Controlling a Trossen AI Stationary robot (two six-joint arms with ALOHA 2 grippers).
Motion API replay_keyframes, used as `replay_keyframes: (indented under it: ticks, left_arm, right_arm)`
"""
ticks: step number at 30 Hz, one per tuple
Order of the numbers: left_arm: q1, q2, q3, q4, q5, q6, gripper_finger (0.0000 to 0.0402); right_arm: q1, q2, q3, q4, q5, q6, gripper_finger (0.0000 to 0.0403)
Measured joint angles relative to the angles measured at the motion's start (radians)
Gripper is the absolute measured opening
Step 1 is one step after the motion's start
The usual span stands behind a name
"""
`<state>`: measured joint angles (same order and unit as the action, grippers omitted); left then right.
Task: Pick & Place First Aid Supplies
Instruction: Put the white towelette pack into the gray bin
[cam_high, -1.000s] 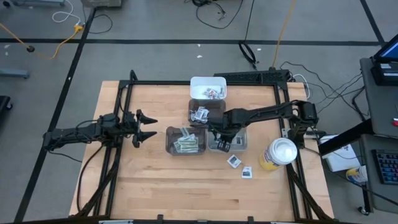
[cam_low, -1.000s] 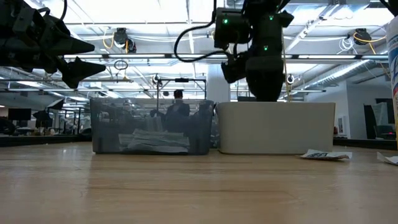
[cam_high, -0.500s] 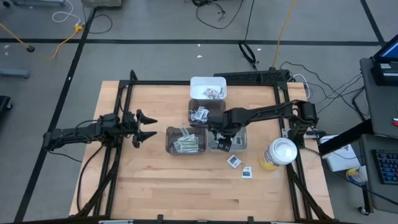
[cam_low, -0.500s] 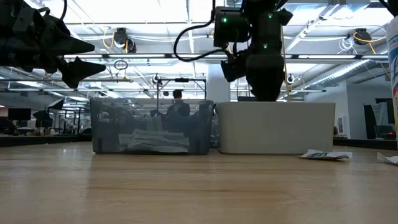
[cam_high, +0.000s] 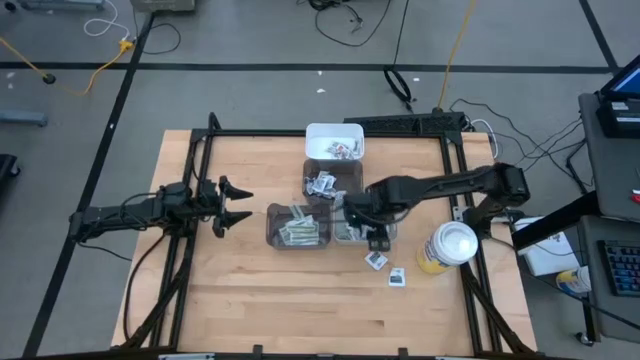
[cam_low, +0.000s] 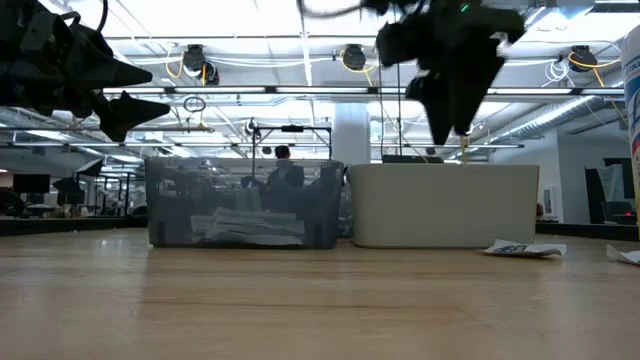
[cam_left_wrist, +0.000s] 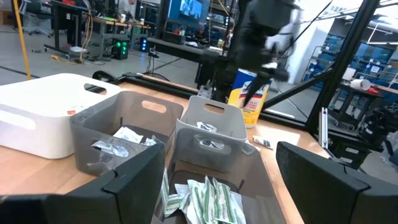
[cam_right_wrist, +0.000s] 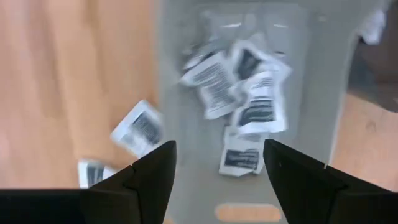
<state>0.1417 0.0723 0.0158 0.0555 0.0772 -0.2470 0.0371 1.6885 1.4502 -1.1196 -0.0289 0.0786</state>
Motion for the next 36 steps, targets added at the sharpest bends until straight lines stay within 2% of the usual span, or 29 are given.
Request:
replay_keyframes:
  ticks: [3,8,14,24,30,36]
  left_arm:
    - [0.000,0.000,0.000,0.000,0.000,0.000,0.0310]
    - [0.000,0.000,0.000,0.000,0.000,0.000,0.0310]
    - [0.000,0.000,0.000,0.000,0.000,0.000,0.0310]
    - [0.000,0.000,0.000,0.000,0.000,0.000,0.0310]
    - [0.000,0.000,0.000,0.000,0.000,0.000,0.0310]
    - [0.000,0.000,0.000,0.000,0.000,0.000,0.0310]
  right_arm:
    - [0.052,-0.029,0.000,-0.038,0.003,-0.067,0.0236]
    - [0.165,-0.076,-0.048,-0.045,0.006,-0.070,0.0232]
    - [0.320,-0.123,-0.132,-0.045,0.004,0.017,0.0231]
    - [0.525,-0.126,-0.218,0.018,0.006,0.150,0.0228]
    - [0.596,-0.126,-0.264,0.118,0.006,0.227,0.0226]
    - [0.607,-0.098,-0.331,0.244,0.007,0.260,0.0226]
